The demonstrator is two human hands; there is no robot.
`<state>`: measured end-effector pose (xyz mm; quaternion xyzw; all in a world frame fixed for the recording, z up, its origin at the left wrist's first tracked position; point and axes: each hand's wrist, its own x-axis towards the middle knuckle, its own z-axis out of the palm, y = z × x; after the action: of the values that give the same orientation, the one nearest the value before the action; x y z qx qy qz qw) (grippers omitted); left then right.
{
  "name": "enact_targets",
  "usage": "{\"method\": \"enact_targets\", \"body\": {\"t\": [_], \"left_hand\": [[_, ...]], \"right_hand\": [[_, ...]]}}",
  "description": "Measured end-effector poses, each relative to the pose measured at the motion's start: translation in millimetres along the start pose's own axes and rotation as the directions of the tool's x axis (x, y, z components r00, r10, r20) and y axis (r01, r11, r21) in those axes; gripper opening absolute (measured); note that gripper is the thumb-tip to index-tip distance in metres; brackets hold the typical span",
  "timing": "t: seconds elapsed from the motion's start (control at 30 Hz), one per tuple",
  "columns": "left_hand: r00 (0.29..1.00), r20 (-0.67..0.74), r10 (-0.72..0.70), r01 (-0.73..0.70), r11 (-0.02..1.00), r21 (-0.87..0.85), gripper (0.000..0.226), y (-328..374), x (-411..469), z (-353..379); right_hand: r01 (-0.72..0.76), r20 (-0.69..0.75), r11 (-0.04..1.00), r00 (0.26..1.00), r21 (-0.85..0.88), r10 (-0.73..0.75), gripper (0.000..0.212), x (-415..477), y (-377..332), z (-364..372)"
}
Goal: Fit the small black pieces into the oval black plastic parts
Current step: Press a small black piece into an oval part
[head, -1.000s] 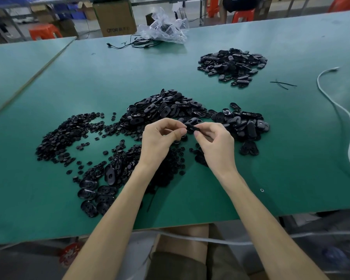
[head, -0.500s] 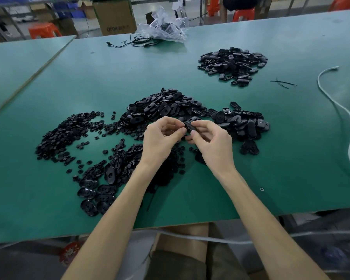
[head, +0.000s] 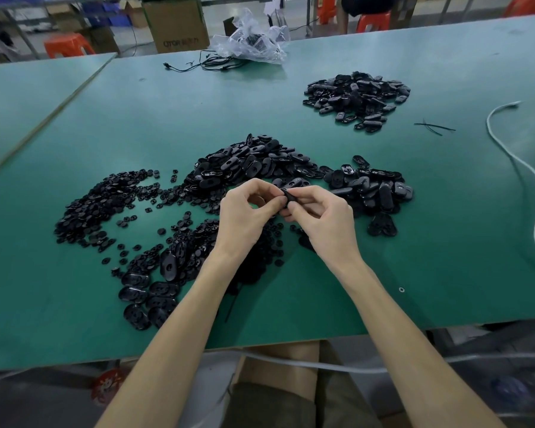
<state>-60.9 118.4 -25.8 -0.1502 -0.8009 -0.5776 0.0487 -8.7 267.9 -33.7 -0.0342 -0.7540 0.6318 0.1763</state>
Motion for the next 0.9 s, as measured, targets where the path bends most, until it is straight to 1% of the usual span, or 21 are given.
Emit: {"method": "enact_targets", "body": {"t": [0.13, 0.23, 0.3, 0.4, 0.5, 0.63, 0.77, 0.9], "left_hand": [[1.0, -0.022, 0.012, -0.011, 1.0, 0.019, 0.015, -1.3, 2.5, -3.2], [0.999, -0.031, -0.018, 0.016, 0.998, -0.057, 0.026, 1.0, 2.0, -3.6], [0.999, -0.013, -0.04, 0.039, 0.995, -0.096, 0.029, 3.0, 2.2, -3.5], [0.998, 0.064, -0.028, 0.039, 0.986, -0.165, 0.019, 5.6, 1.3, -1.6], [0.997, 0.072, -0.02, 0.035, 0.978, -0.207, 0.015, 7.6, -0.1, -0.2], [0.997, 0.075, -0.005, 0.023, 0.968, -0.25, 0.015, 8.7, -0.3, -1.1], [0.998, 0.057, 0.005, 0.011, 0.963, -0.27, 0.014, 8.1, -0.1, 0.3], [0.998, 0.07, 0.001, 0.019, 0.957, -0.289, 0.018, 9.8, -0.7, -0.8]], "right_hand": [[0.014, 0.015, 1.0, 1.0, 0.019, -0.014, 0.023, 0.7, 0.9, 0.1], [0.025, 0.017, 0.998, 1.0, 0.059, -0.026, 0.023, 0.9, 1.0, -0.4], [0.027, 0.011, 0.997, 1.0, 0.077, -0.028, 0.026, 1.1, 0.9, -1.2], [0.033, -0.006, 0.996, 0.999, 0.078, -0.032, 0.027, 1.6, 0.4, -1.9], [0.021, -0.028, 0.995, 0.999, 0.097, -0.019, 0.021, 2.0, 1.3, -2.1], [0.025, -0.031, 0.999, 0.999, 0.032, -0.024, 0.017, 1.9, 0.3, -1.7], [0.064, -0.105, 0.996, 0.992, -0.059, -0.07, 0.016, 1.9, -0.6, -1.9], [0.046, -0.112, 0.997, 0.992, -0.062, -0.053, 0.014, 2.4, -1.5, -0.9]]}}
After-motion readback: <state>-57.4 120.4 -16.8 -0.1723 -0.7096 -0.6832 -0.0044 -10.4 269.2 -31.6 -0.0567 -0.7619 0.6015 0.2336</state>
